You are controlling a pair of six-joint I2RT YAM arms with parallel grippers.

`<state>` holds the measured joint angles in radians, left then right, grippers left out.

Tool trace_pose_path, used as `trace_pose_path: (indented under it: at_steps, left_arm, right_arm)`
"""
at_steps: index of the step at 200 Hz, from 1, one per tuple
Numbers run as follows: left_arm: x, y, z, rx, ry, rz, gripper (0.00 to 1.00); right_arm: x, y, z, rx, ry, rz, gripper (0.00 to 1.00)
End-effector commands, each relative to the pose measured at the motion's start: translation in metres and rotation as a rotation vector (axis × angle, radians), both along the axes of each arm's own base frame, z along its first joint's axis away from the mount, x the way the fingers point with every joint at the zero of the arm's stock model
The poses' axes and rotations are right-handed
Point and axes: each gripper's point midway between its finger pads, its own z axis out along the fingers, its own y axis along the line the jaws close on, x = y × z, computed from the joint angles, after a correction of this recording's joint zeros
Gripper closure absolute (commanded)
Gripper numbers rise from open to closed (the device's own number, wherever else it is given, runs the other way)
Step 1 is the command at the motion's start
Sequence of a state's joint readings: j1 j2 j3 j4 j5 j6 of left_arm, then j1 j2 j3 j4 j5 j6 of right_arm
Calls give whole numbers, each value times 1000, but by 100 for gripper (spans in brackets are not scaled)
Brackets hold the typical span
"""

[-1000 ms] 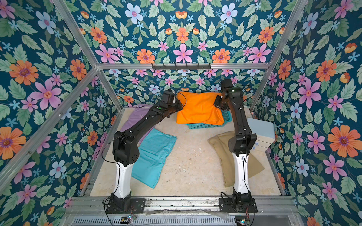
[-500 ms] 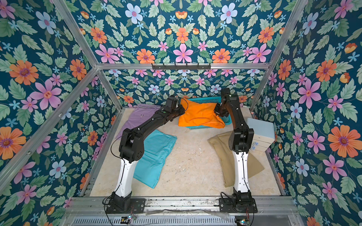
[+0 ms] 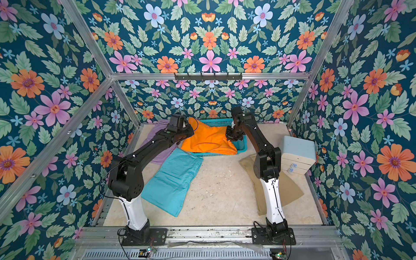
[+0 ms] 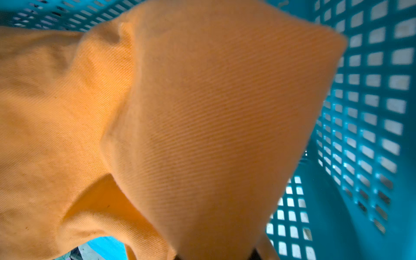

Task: Put the folded long pants in the basket
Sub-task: Move the basket to the center of the board.

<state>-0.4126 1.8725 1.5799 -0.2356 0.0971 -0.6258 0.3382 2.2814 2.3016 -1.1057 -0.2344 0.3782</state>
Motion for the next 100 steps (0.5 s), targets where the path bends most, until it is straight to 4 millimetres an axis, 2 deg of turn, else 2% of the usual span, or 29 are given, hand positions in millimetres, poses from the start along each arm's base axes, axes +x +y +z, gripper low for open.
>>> trace_pose_path:
  at_steps: [1,20,32,41,78,100]
  left_arm:
    - [-4,-5,28,-13,-82,-55,100]
    - [-1,0,35,-5,-121,-38,100]
    - [4,0,31,1,-115,-19,100]
    - [10,-2,26,-2,-101,-10,100]
    - [24,-14,-5,-28,-41,0,100]
    - [28,-21,-25,-31,5,-6,100]
  right_arm:
    - [6,6,36,70,-103,-12,100]
    - [12,-2,47,36,-155,-10,100]
    - [20,-19,45,-44,-172,-57,100]
    - [27,-25,43,-79,-180,-60,100]
    - [49,-43,18,-153,-137,-69,100]
    - [52,-48,-2,-139,-92,-79,100]
